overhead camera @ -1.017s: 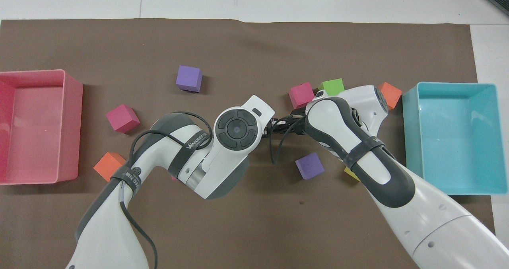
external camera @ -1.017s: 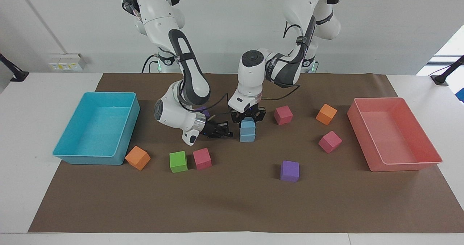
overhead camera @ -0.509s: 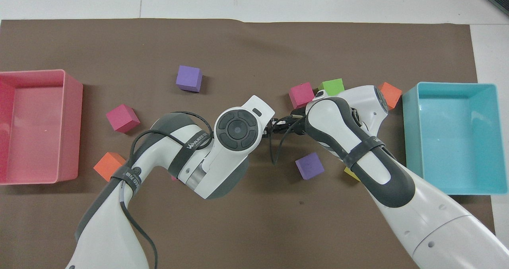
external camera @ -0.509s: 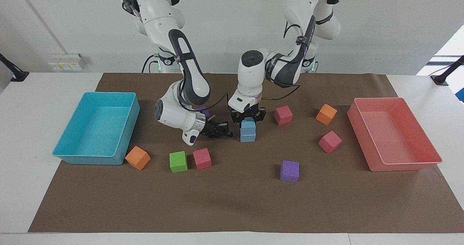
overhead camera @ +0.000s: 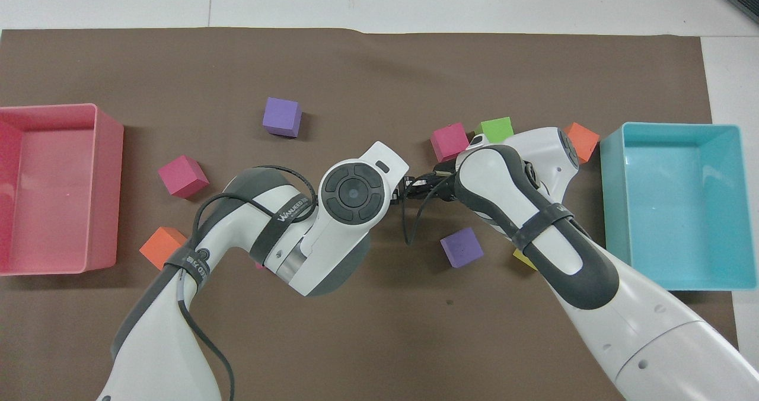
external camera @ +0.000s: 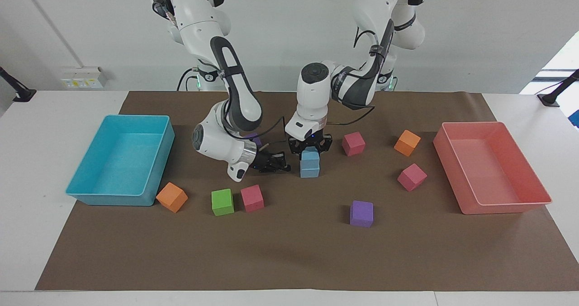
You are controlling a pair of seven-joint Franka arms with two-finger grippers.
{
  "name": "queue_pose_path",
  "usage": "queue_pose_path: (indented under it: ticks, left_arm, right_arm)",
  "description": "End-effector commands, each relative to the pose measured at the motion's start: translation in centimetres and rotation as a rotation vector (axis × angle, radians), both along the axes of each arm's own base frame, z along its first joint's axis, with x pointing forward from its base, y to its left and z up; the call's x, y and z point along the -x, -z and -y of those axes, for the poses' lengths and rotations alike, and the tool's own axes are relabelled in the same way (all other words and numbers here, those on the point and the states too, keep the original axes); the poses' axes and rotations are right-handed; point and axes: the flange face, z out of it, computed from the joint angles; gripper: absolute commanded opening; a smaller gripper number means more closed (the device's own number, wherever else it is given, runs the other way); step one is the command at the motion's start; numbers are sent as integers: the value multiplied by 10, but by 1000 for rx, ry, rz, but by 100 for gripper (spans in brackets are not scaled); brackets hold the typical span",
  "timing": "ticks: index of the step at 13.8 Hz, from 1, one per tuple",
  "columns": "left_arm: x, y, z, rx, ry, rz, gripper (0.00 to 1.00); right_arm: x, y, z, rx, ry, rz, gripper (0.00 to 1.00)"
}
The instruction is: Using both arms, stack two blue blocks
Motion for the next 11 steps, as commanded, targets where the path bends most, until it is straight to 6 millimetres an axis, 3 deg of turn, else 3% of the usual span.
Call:
queue_pose_path:
  ticks: [1,4,5,9,10,11]
  left_arm:
    - [3,-6,-4,-17,2,23,60]
    - [2,-4,-8,-19,3,23,64]
    - [2,-4,-9,-20,2,20,76]
    - [4,-3,-6,-20,6,18,79]
    - [4,-4,-6,-20,9,19,97]
    - [3,-5,-6,-18,12,21,100]
  right_arm:
    - [3,1,0,-14,20,18,0]
    - [3,1,0,-15,21,17,0]
    - [3,1,0,-14,20,18,0]
    - [3,1,0,-15,22,16,0]
    - [3,1,0,-14,21,17,0]
    - [3,1,0,-14,21,17,0]
